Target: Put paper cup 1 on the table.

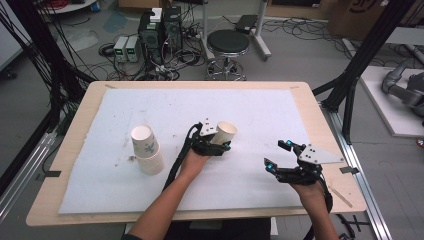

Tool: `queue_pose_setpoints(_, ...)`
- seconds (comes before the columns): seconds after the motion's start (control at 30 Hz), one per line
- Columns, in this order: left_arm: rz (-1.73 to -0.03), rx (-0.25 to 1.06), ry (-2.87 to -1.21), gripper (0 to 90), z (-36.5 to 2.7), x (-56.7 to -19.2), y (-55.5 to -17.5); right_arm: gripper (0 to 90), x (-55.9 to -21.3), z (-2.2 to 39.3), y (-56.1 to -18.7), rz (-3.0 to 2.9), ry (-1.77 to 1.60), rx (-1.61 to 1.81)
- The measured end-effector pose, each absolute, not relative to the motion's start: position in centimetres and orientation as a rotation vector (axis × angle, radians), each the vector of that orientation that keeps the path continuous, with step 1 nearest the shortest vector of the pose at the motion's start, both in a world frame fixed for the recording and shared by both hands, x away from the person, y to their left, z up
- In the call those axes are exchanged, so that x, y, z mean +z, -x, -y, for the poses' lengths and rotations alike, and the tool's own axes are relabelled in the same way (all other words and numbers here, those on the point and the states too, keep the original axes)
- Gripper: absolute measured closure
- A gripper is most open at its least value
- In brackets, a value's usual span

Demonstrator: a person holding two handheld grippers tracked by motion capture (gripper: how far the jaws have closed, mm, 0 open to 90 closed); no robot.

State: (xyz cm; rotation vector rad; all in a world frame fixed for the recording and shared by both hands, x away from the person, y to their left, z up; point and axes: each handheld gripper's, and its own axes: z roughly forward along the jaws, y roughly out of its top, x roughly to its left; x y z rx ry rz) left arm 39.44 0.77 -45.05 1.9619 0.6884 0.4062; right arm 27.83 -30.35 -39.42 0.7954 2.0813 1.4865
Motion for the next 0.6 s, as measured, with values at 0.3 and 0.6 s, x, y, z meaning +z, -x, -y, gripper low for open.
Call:
queue_pose_setpoints(0.3,-0.691,0.435,-2.044,32.3,-1.4,-44.6,-38.1,21.1,-39.4,30.4,-27.7,-2.085,-0.791,1.483)
queue_pose_setpoints(0.6,-0.697,0.443,-2.043,32.5,-1.9,-45.1,-37.0,21.1,-39.4,30.3,-27.6,-2.089,-0.789,1.478)
